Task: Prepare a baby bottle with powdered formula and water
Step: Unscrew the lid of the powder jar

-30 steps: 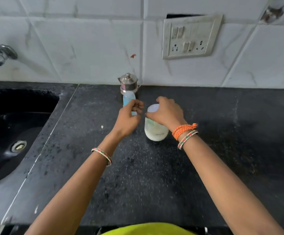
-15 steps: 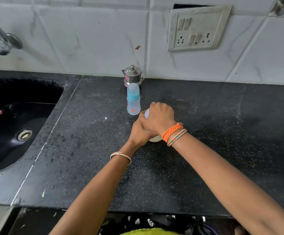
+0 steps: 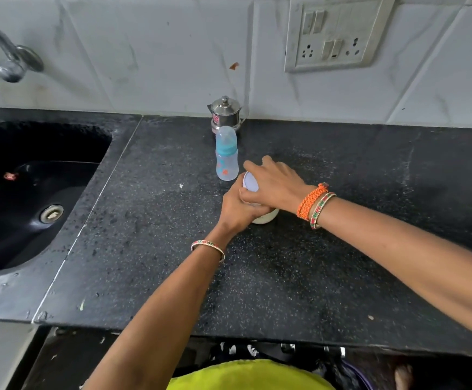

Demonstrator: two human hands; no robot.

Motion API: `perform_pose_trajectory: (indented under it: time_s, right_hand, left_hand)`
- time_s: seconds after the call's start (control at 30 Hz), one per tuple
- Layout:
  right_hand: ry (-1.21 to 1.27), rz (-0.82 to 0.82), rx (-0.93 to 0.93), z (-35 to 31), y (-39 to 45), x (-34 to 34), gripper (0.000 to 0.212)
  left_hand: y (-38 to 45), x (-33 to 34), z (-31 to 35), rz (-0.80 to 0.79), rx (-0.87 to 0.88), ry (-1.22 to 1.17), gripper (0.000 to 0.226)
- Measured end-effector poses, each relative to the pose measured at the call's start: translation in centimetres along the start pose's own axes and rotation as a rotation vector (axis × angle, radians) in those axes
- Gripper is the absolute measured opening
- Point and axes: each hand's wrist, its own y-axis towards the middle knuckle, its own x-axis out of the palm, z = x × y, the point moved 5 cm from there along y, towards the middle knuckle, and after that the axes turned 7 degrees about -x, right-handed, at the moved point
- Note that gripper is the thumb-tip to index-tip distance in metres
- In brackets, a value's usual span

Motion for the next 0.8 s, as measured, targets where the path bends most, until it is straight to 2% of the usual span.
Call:
perform_pose_trajectory:
  time_s: [0.07, 0.13, 0.2, 0.27, 0.37, 0.5, 0.57, 0.63, 0.67, 0.73, 0.77, 0.8]
  right_hand:
    - [-0.026, -0.022, -0.076, -0.4, -0.4, -0.1, 0.059]
    - [-0.14, -0.06, -0.241, -0.9, -0.7, -0.2, 0.058]
    - [-0.232, -0.175, -0.338, -0.6, -0.4, -0.8, 0.057]
    - [-0.129, -0.303, -0.306, -0.3, -0.2, -1.5, 0.062]
    - [0.086, -0.268, -0.231, -0.6, -0.1, -2.3, 0.076]
    - [-0.087, -0.168, 0.118, -0.1, -0.2, -2.0, 0.075]
    - [-0.105, -0.133, 0.105, -0.8, -0.1, -2.3, 0.064]
    - [-0.133, -0.204, 0.071, -1.7, -0.2, -2.8, 0.052]
    - [-0.169, -0.28, 0.03, 0.6, 2.1, -0.7, 0.055]
    - [-0.115, -0.333, -0.004, 15.6, 14.9, 11.9, 0.069]
    - [0.057, -0.36, -0.003, 20.2, 18.8, 16.5, 0.078]
    - [0.079, -0.342, -0.025, 21.4, 20.4, 17.7, 0.085]
  left_hand:
    - [0.0, -0.4, 0.0, -0.02, -0.014, 0.029, 0.065]
    - [0.3, -0.7, 0.0, -0.075, -0.029, 0.078, 0.068]
    - [0.7, -0.6, 0.0, -0.123, -0.053, 0.116, 0.073]
    - [1.0, -0.2, 0.3, -0.133, -0.057, 0.115, 0.075]
    - [1.0, 0.3, 0.8, -0.145, -0.002, 0.139, 0.075]
    - [1.4, 0.2, -0.2, -0.183, -0.013, 0.101, 0.077]
    - [1.5, 0.3, -0.4, -0.187, -0.024, 0.127, 0.077]
    - [1.5, 0.4, -0.3, -0.196, -0.041, 0.139, 0.083]
    - [1.5, 0.3, -0.3, -0.2, -0.053, 0.135, 0.087]
    - [1.4, 0.3, -0.1, -0.202, -0.057, 0.145, 0.096]
    - [1.4, 0.4, -0.1, -0.205, -0.042, 0.16, 0.099]
    - [1.3, 0.4, 0.0, -0.209, -0.03, 0.17, 0.099]
